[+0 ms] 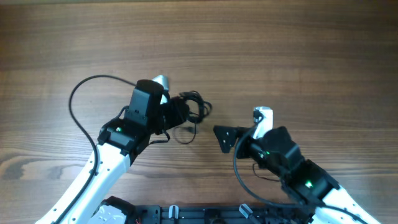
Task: Untangle cables
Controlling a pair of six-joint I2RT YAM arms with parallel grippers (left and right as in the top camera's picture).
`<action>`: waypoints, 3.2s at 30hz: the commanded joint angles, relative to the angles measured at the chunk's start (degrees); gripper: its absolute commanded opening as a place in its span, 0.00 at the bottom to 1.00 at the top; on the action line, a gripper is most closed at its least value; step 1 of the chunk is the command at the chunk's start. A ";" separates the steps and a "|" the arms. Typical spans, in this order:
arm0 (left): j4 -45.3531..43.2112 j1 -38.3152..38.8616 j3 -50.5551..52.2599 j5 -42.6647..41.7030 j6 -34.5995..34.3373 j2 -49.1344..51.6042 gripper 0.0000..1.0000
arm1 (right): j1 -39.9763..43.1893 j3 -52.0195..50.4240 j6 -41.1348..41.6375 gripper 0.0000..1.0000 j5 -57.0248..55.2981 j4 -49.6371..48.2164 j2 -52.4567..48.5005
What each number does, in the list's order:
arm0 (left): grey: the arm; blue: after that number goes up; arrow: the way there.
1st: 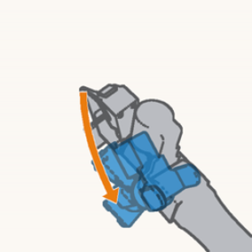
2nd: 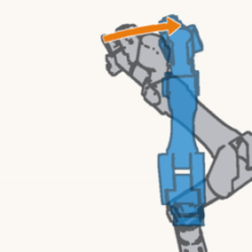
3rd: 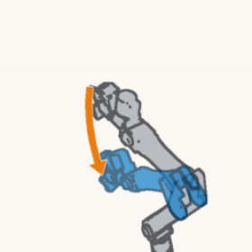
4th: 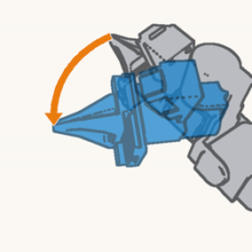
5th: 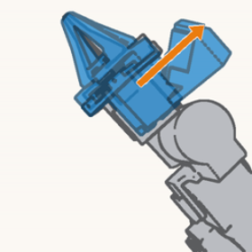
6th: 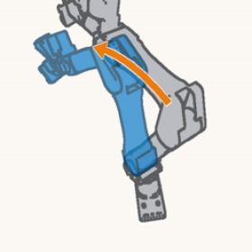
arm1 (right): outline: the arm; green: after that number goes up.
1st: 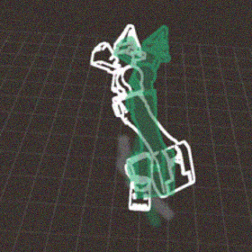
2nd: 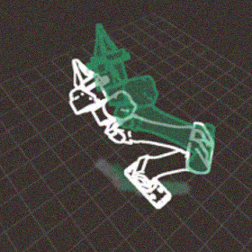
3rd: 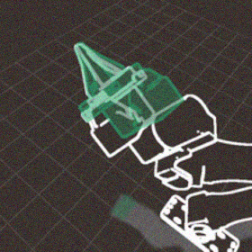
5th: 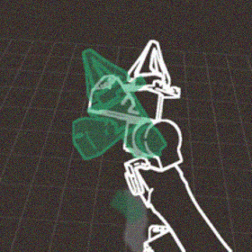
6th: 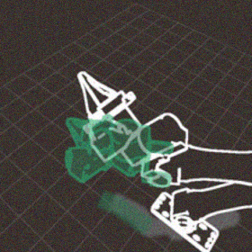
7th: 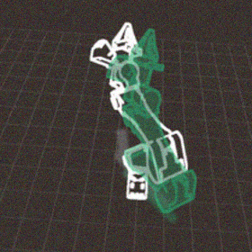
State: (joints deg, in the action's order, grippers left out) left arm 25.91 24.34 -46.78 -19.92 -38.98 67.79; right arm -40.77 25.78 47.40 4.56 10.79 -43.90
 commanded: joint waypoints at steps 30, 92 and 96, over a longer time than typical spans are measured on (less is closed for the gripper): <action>3.13 5.38 -0.70 -22.69 1.77 -0.83 0.04 | 6.80 0.57 9.60 1.00 -27.41 2.40 -12.94; -16.61 4.04 -0.70 -34.27 10.40 5.51 0.04 | 34.73 0.46 -29.62 1.00 46.62 -7.43 -13.00; -13.29 4.04 -0.70 -36.65 13.31 5.51 0.04 | 34.73 0.46 -32.79 1.00 47.36 -10.84 -13.00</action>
State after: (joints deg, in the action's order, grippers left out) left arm 10.70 28.40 -46.78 -47.13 -38.02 73.25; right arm -5.85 25.76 19.57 49.69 1.50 -56.69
